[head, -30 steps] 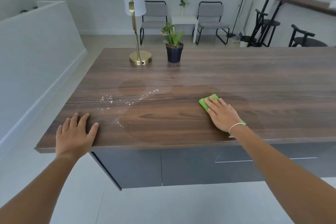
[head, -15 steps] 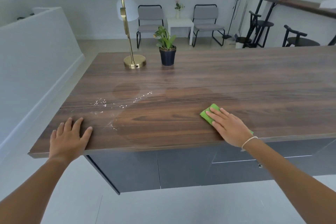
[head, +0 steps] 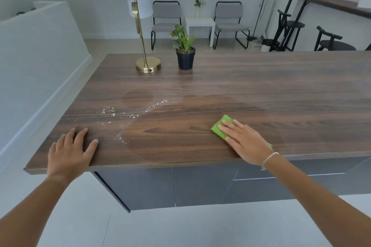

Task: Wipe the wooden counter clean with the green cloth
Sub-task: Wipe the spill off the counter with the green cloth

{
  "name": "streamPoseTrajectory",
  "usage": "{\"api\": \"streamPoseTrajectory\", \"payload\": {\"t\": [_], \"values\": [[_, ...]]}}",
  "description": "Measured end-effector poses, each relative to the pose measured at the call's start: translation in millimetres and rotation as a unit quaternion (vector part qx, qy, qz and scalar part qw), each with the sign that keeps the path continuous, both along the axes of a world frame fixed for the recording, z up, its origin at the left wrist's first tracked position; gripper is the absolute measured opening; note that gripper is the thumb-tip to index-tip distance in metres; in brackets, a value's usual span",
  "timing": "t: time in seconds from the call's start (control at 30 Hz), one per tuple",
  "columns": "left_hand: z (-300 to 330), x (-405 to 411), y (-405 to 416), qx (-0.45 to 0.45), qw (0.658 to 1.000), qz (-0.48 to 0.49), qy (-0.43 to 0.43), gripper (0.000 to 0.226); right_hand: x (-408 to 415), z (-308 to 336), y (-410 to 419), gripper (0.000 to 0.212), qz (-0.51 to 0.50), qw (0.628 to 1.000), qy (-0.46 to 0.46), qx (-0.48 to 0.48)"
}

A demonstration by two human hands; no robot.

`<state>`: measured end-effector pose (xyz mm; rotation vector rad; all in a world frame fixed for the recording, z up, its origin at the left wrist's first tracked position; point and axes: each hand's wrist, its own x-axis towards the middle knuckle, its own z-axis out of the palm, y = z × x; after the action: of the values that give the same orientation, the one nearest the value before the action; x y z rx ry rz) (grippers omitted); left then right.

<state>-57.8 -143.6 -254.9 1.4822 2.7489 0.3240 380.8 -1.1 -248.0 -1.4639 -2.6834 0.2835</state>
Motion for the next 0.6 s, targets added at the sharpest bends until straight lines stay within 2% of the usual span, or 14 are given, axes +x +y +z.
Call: {"api": "streamPoseTrajectory", "payload": {"t": [0.13,0.3,0.37,0.47,0.53,0.6], "values": [[0.8,14.1,2.7,0.009,1.0,-0.015,-0.006,0.057,35.6,3.8,49.5,0.048,-0.139,0.99,-0.032,-0.023],[-1.8,10.3,2.8,0.019,1.0,-0.012,0.002,0.069,-34.1,7.0,107.7,0.049,-0.182,0.983,-0.026,-0.025],[-2.1,10.7,2.8,0.024,1.0,-0.012,0.003,0.073,-78.7,7.3,107.4,0.049,-0.141,0.99,-0.02,-0.023],[0.0,12.1,2.7,0.015,1.0,-0.01,-0.006,0.072,-129.7,2.3,64.3,0.048,0.005,1.0,-0.011,-0.027],[1.8,10.6,3.1,0.005,1.0,-0.014,-0.003,0.066,-128.2,-4.3,26.2,0.047,0.094,0.996,0.009,-0.007],[7.6,2.3,2.7,0.005,1.0,-0.023,-0.012,0.061,-101.5,-6.5,10.1,0.046,0.124,0.992,0.036,-0.007]]}}
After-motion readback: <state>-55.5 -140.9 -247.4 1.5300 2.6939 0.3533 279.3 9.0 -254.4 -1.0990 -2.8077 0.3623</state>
